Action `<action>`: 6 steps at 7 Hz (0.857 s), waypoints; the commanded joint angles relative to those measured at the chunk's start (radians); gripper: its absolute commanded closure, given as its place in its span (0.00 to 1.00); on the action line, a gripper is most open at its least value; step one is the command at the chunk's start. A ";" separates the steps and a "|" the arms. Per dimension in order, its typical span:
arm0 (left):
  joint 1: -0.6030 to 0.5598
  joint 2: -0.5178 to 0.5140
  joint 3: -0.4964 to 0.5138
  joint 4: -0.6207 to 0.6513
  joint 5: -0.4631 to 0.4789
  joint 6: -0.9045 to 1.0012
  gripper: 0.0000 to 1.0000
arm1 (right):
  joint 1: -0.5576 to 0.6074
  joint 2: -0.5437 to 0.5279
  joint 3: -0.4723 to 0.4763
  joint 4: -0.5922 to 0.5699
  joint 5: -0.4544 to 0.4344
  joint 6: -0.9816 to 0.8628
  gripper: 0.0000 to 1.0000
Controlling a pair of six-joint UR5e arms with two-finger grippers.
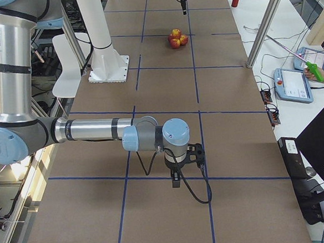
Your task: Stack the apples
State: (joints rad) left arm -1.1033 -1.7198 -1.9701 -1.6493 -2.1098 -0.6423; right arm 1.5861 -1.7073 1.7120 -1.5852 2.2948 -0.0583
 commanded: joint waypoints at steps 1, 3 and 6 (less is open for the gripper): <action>-0.225 0.207 0.022 0.006 -0.106 0.461 0.00 | 0.000 0.000 0.000 -0.001 0.000 0.000 0.00; -0.491 0.285 0.202 -0.001 -0.188 0.857 0.00 | 0.000 0.000 0.000 -0.001 0.000 0.000 0.00; -0.529 0.281 0.211 0.079 -0.249 0.797 0.00 | 0.000 0.000 0.000 -0.001 0.000 0.000 0.00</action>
State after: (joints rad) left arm -1.6229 -1.4458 -1.7610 -1.5868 -2.3399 0.1702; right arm 1.5862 -1.7073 1.7119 -1.5861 2.2948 -0.0583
